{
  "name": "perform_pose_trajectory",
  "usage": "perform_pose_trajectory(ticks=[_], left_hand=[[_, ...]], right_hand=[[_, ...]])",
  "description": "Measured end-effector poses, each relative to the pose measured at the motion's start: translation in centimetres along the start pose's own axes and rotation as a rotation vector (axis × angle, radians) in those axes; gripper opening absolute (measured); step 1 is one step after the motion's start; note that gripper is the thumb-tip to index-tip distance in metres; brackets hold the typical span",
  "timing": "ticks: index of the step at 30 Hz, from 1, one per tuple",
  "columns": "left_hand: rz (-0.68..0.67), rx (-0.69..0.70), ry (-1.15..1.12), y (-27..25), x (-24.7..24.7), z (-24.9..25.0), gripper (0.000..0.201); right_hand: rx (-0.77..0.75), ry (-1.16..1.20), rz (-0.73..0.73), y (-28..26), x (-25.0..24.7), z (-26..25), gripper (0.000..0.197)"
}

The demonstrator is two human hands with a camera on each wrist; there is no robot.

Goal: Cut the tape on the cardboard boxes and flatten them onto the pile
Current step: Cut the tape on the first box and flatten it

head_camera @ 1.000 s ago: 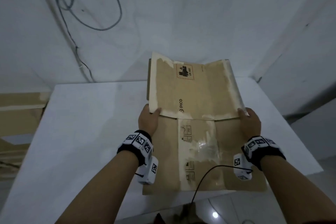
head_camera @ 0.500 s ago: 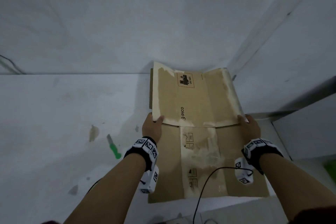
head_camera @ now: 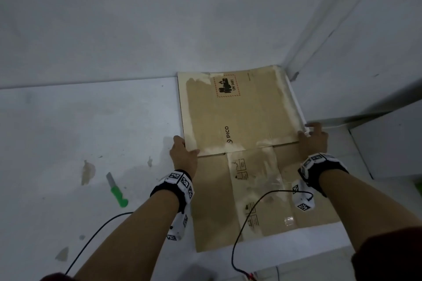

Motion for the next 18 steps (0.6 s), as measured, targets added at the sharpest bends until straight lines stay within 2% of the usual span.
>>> perform_pose_trajectory(ticks=[3,5,7,9,11,14,18], left_hand=[[0.046,0.003,0.155,-0.5,0.6,-0.1,0.035],[0.115,-0.055,0.29,-1.1,0.6,0.0,0.043],[0.159,-0.071,0.327,-1.4,0.3,0.2,0.05],[0.159,0.001,0.339,-1.2,-0.1,0.3,0.059],[0.137,0.074,0.341,-1.0,-0.9,0.5,0.058],[0.13,0.124,0.298,-0.5,-3.2,0.0,0.041],[0.198,0.1,0.306,-0.2,-8.4,-2.6,0.033]], right_hand=[[0.042,-0.141,-0.031,-0.5,1.2,0.5,0.032],[0.046,-0.184,-0.052,-0.9,1.8,0.8,0.036],[0.035,-0.225,-0.051,-1.9,2.3,0.6,0.042],[0.028,-0.226,0.09,-3.1,2.9,0.0,0.043],[0.002,-0.201,0.189,-4.8,3.4,-0.9,0.045],[-0.132,-0.183,0.074,-8.0,4.7,-3.0,0.045],[-0.285,-0.136,-0.087,-14.2,8.0,-6.8,0.04]])
Point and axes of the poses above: each hand's wrist, its own y-axis towards the middle knuckle, its own x-axis out of the palm, z = x × y, the point moved 1 cm from there along y, towards the middle knuckle, and after that the axes turned 5 degrees about x, right-handed, at the moved point
